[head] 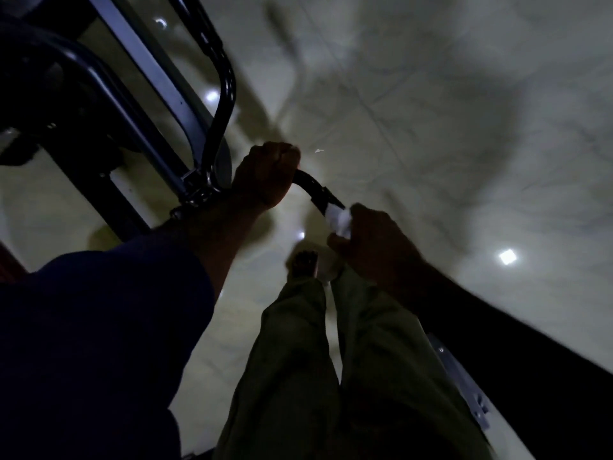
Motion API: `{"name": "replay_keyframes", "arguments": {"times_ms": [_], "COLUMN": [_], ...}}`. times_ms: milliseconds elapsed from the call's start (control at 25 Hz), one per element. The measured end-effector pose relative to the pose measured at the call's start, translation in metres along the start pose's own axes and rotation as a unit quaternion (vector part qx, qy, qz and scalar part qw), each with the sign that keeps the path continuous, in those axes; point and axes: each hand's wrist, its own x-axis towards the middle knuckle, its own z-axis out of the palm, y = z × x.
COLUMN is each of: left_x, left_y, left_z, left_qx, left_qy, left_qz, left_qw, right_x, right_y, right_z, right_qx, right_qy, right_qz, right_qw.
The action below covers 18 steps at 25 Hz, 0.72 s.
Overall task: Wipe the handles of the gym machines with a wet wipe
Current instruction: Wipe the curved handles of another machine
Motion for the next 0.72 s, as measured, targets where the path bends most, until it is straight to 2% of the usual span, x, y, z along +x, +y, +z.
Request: {"name": "replay_keyframes", "arguments": {"times_ms": [80, 120, 160, 240, 280, 360, 440, 480, 560, 640, 720], "left_x": [0.001, 0.004, 0.006, 0.002, -0.002, -0.001, -0.001, -0.002, -0.005, -0.004, -0.001], "left_y": [0.0, -0.007, -0.012, -0.003, 0.001, 0.008, 0.008, 0.01, 0.007, -0.002, -0.005], "left_z": [-0.004, -0.001, -0.001, -0.008, -0.01, -0.007, -0.008, -0.008, -0.01, -0.005, -0.005], "left_qx": [-0.038, -0.053, -0.055, -0.103, -0.094, -0.074, -0.071, -0.069, -0.024, 0.045, 0.057], "left_qy": [-0.034, -0.052, -0.07, -0.073, -0.056, -0.047, -0.038, -0.033, -0.027, -0.04, -0.044], "left_qz": [-0.009, 0.016, 0.044, -0.021, -0.031, -0.022, -0.027, -0.038, -0.017, 0.051, 0.042], "left_qw": [0.999, 0.997, 0.995, 0.992, 0.994, 0.996, 0.996, 0.996, 0.999, 0.997, 0.997], "right_x": [0.051, 0.069, 0.078, 0.068, 0.051, 0.008, -0.028, -0.035, -0.035, -0.036, -0.033], "right_y": [-0.025, -0.033, -0.041, -0.039, -0.028, 0.0, 0.013, 0.017, 0.019, 0.015, 0.008], "right_z": [-0.003, -0.007, -0.014, -0.028, -0.034, -0.037, -0.026, -0.017, -0.002, 0.002, -0.003], "right_qx": [0.021, 0.08, 0.169, 0.335, 0.358, 0.363, 0.361, 0.322, 0.138, -0.003, -0.024], "right_qy": [-0.018, -0.068, -0.127, -0.223, -0.252, -0.273, -0.213, -0.156, -0.043, 0.019, 0.027], "right_qz": [0.035, 0.087, 0.142, 0.242, 0.267, 0.272, 0.255, 0.245, 0.193, 0.122, 0.088], "right_qw": [0.999, 0.991, 0.967, 0.883, 0.858, 0.848, 0.871, 0.901, 0.971, 0.992, 0.995]}}
